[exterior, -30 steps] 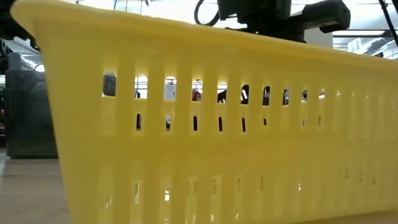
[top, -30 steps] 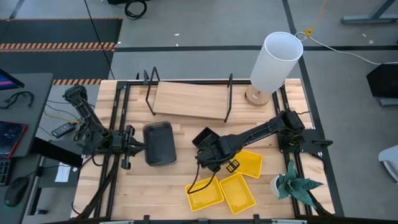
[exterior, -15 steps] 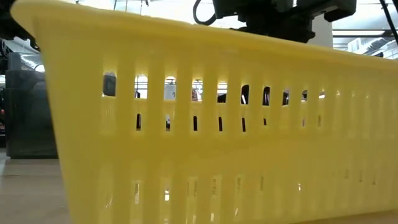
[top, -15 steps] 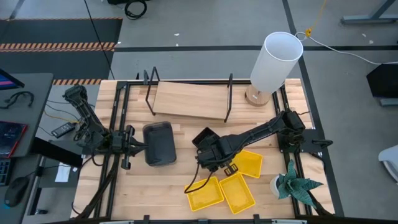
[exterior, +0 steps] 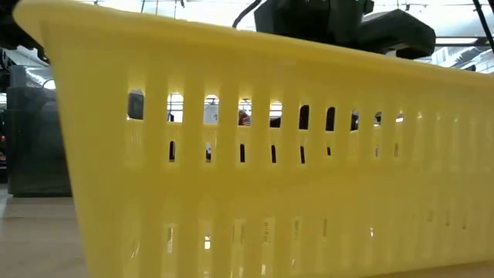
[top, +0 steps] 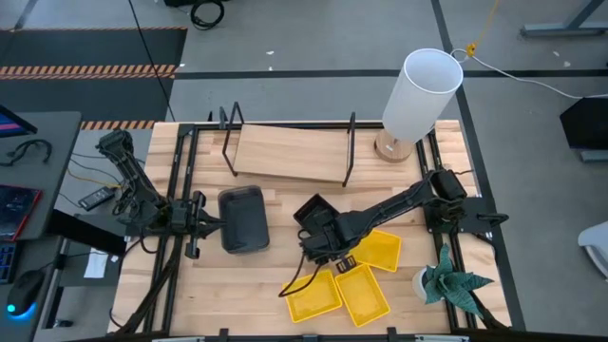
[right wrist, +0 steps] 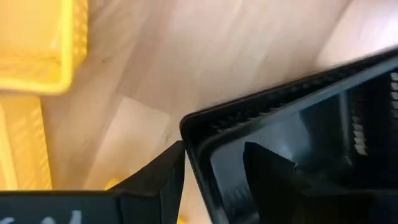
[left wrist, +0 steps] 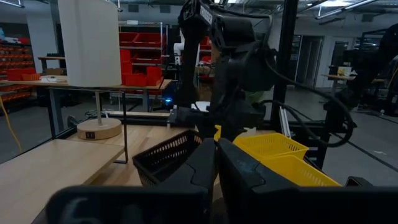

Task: Stack baskets on shelf by color
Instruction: Stack the top black basket on top of the bottom black stacked baskets, then put the stacked black baskets on the shelf

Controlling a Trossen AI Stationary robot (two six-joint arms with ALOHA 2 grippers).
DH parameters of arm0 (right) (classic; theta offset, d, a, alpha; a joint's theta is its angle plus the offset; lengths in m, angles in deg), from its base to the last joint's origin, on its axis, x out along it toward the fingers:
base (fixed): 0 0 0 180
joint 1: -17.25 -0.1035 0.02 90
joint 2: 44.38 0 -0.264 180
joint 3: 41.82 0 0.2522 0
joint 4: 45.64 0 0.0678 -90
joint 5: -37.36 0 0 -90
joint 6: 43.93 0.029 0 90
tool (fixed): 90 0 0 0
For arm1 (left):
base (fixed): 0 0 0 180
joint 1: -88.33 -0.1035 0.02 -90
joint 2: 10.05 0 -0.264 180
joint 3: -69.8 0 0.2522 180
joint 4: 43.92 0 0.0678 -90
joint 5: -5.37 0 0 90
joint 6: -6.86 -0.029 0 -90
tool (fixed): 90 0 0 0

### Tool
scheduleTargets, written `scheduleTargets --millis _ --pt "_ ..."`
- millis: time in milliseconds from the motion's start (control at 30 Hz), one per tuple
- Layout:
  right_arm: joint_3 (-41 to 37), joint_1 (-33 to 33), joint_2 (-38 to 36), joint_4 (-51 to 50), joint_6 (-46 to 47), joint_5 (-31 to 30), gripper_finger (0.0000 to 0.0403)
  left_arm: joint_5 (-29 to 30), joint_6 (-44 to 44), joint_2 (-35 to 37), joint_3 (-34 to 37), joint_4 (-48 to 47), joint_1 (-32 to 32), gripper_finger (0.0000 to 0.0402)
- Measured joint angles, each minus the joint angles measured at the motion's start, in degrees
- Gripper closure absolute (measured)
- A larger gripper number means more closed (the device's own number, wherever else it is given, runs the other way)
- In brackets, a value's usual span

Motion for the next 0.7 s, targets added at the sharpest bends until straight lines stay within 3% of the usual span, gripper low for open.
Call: scheduleTargets --millis 433,700 --pt "0.6 0.1 0.0 3.2 0.2 -1.2 0.0233 0.0 0.0 0.0 0.0 0.0 0.0 0.0371" --pt "2.7 0.2 0.0 -2.1 1.8 -1.2 0.0233 0.0 0.0 0.0 0.0 0.0 0.0 0.0373"
